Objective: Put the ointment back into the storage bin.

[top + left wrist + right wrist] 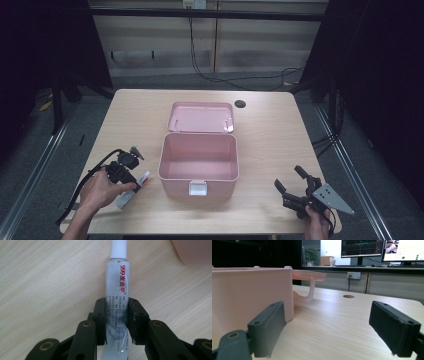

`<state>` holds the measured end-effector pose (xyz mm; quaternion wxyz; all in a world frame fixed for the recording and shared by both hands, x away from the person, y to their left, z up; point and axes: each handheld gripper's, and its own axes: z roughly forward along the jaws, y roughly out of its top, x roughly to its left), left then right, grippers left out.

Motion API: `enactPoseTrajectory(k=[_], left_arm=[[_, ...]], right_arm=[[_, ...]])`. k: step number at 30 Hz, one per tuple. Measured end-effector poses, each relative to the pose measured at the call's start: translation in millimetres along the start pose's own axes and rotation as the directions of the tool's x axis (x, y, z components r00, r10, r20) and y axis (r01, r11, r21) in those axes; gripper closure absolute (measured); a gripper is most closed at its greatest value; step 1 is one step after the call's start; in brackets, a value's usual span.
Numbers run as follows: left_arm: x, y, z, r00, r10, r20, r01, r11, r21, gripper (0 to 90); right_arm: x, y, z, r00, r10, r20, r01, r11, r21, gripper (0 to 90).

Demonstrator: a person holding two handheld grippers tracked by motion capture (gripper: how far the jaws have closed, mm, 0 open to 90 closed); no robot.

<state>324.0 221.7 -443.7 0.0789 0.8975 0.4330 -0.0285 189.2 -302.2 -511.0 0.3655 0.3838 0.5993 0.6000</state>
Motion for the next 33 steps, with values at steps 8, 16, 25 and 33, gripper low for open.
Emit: enactPoseTrajectory(k=[8,16,25,33], left_arm=[[4.6,-5.9,-12.5,0.9997,-0.007,0.025,0.007,0.9993,-0.038,71.0],[8.7,-11.9,-26.7,0.9988,-0.043,0.022,0.045,0.9930,-0.109,71.0],[11.0,-15.2,-34.4,0.9987,-0.041,0.029,0.044,0.9927,-0.112,71.0],[8.8,-15.7,-47.4,0.9993,-0.027,0.024,0.030,0.9907,-0.133,71.0]], right_arm=[[0.0,0.0,0.0,1.0000,-0.001,0.000,0.001,1.000,0.000,12.8],[0.0,0.0,0.0,1.0000,0.000,0.001,0.000,1.000,0.000,12.8],[0.0,0.0,0.0,1.0000,0.000,0.002,0.000,1.000,0.000,12.8],[0.1,0.0,-0.3,1.0000,0.001,0.004,-0.001,1.000,0.002,12.8]])
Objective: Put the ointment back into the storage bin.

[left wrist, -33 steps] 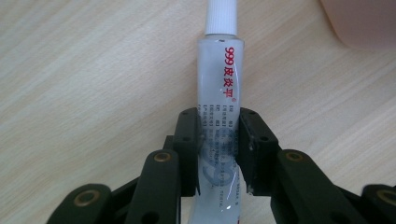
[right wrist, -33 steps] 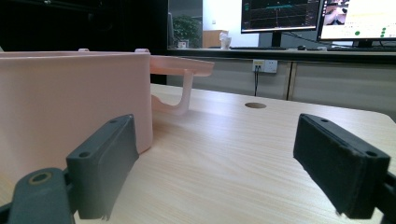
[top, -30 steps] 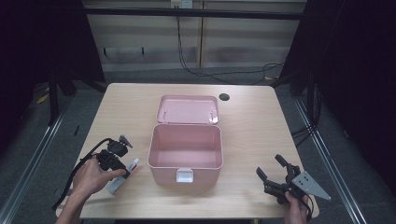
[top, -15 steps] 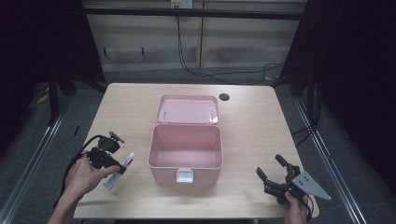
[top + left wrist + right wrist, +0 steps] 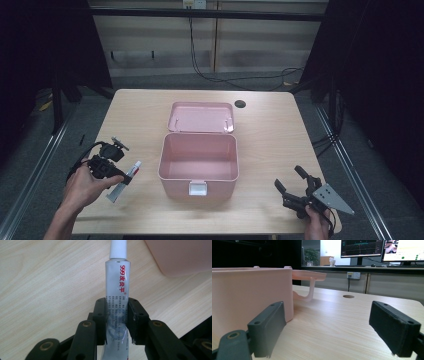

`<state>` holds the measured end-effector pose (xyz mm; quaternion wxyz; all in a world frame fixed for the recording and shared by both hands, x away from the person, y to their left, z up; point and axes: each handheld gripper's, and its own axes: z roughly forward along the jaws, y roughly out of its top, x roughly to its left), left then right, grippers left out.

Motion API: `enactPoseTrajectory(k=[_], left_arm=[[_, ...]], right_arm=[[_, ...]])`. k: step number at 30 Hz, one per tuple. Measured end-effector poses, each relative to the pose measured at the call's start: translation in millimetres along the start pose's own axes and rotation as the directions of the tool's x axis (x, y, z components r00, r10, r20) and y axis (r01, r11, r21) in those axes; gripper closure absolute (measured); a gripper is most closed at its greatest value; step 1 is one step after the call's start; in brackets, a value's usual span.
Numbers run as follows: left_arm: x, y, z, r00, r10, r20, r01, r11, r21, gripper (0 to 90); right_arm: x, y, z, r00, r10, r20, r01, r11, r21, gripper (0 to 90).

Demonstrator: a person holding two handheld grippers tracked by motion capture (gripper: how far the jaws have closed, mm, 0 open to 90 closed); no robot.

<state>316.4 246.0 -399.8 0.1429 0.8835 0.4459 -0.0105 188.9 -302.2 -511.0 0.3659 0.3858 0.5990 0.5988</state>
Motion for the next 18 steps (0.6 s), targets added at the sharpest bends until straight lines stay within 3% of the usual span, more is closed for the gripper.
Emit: enactPoseTrajectory(k=[7,18], left_arm=[[-4.5,5.9,-13.1,0.9982,0.056,-0.022,-0.055,0.9984,0.013,71.0],[-13.6,15.3,-39.9,0.9937,0.103,-0.046,-0.103,0.9947,-0.007,71.0]], right_arm=[[-0.1,0.0,0.2,1.0000,0.000,-0.002,0.000,1.000,-0.002,12.8],[0.0,0.0,0.3,1.0000,0.001,-0.001,-0.001,1.000,-0.001,12.8]])
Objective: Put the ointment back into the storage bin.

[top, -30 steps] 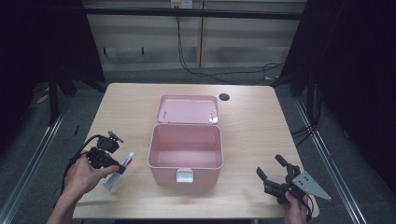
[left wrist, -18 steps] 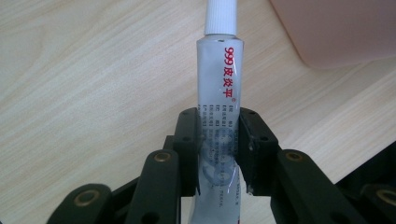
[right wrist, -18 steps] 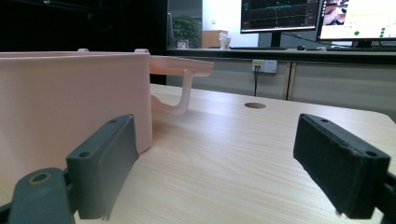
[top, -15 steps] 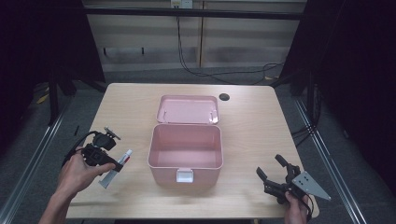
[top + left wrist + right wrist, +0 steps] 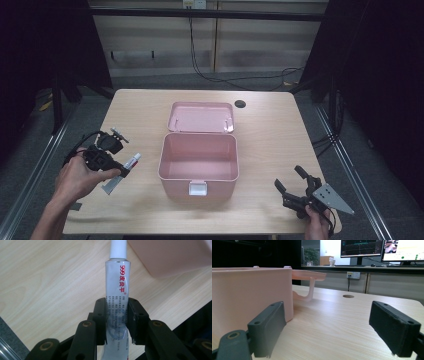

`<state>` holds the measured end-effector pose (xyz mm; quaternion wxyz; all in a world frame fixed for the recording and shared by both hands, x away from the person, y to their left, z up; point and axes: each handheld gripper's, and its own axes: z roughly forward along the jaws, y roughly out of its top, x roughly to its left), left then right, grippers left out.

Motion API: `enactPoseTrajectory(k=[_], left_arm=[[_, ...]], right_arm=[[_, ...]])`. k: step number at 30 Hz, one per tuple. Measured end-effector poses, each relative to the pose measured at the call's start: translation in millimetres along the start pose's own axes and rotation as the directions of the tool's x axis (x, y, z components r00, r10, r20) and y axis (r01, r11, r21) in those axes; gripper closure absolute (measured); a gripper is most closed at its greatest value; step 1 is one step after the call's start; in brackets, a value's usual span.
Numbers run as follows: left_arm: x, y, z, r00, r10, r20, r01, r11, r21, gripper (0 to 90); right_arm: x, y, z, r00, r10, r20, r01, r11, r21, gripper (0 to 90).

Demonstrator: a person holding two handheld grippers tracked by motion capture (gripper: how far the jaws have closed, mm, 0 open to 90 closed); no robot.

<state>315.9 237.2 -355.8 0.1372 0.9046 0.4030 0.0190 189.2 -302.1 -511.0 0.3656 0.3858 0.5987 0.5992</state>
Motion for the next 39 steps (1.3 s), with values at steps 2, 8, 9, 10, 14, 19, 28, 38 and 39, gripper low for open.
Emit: enactPoseTrajectory(k=[2,8,9,10,14,19,28,38,39], left_arm=[[-2.0,3.0,-4.5,0.9999,0.010,0.001,-0.010,0.9999,-0.005,71.0],[-6.7,9.5,-12.7,0.9994,0.035,-0.006,-0.035,0.9994,-0.005,71.0],[-7.4,10.4,-13.9,0.9993,0.038,-0.006,-0.038,0.9993,-0.008,71.0],[-8.0,11.2,-15.2,0.9992,0.039,-0.005,-0.039,0.9992,-0.011,71.0],[-10.9,17.2,-19.6,0.9980,0.062,-0.014,-0.062,0.9981,0.000,71.0],[-12.5,24.0,-24.3,0.9970,0.076,-0.015,-0.076,0.9971,0.002,71.0],[-15.4,37.0,-33.0,0.9929,0.119,0.010,-0.119,0.9929,0.006,71.0],[-12.6,50.1,-33.6,0.9929,0.119,-0.005,-0.119,0.9927,0.021,71.0],[-13.2,52.6,-34.7,0.9927,0.120,0.001,-0.120,0.9926,0.015,71.0]], right_arm=[[0.0,0.0,0.1,1.0000,0.000,0.000,0.000,1.000,0.000,12.8],[0.0,0.0,-0.1,1.0000,0.001,0.000,-0.001,1.000,0.000,12.8],[-0.1,0.0,0.0,1.0000,-0.001,-0.001,0.001,1.000,-0.001,12.8],[-0.1,0.0,0.0,1.0000,0.000,-0.001,0.000,1.000,0.000,12.8],[0.0,0.0,0.1,1.0000,0.000,0.000,0.000,1.000,0.000,12.8],[0.0,0.0,0.0,1.0000,0.000,0.000,0.000,1.000,0.000,12.8],[0.0,0.0,0.1,1.0000,0.000,0.000,0.000,1.000,0.000,12.8],[-0.2,0.1,0.2,1.0000,0.001,-0.002,-0.001,1.000,0.000,12.8],[-0.2,0.1,0.2,1.0000,0.000,0.001,0.000,1.000,0.001,12.8]])
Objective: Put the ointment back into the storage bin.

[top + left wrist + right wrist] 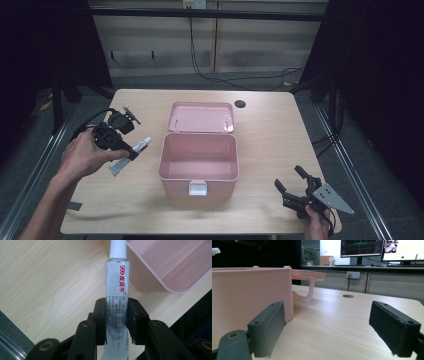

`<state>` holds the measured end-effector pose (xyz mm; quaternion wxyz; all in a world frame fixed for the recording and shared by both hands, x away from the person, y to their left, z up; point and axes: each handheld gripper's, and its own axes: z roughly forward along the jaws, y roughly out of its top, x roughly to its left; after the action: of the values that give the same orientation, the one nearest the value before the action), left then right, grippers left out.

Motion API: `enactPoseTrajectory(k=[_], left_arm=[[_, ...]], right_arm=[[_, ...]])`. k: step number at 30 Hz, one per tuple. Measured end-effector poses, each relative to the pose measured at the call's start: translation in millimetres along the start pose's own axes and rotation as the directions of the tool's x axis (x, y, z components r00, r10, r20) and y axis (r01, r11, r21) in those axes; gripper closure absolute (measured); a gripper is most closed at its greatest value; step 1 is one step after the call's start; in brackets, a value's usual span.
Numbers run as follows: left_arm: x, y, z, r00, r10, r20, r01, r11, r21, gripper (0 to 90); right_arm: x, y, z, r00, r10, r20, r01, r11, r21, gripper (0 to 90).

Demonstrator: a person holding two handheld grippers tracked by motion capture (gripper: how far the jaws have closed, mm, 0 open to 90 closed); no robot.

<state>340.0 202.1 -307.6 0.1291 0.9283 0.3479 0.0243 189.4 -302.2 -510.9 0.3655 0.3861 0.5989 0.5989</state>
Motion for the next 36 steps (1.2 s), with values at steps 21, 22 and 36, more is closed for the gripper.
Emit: enactPoseTrajectory(k=[21,22,36], left_arm=[[-22.2,44.4,-3.4,0.9934,0.115,0.003,-0.115,0.9931,0.023,71.1],[-23.4,46.1,-2.8,0.9922,0.124,0.005,-0.125,0.9919,0.026,71.1],[-44.6,67.3,-0.5,0.9782,0.204,0.039,-0.204,0.9789,0.000,71.1]], right_arm=[[0.0,0.0,0.0,1.0000,-0.001,0.001,0.001,1.000,-0.001,12.8],[0.1,0.0,0.0,1.0000,-0.001,0.001,0.001,1.000,-0.001,12.8],[0.1,-0.1,-0.2,1.0000,0.000,0.000,0.000,1.000,-0.001,12.8]])
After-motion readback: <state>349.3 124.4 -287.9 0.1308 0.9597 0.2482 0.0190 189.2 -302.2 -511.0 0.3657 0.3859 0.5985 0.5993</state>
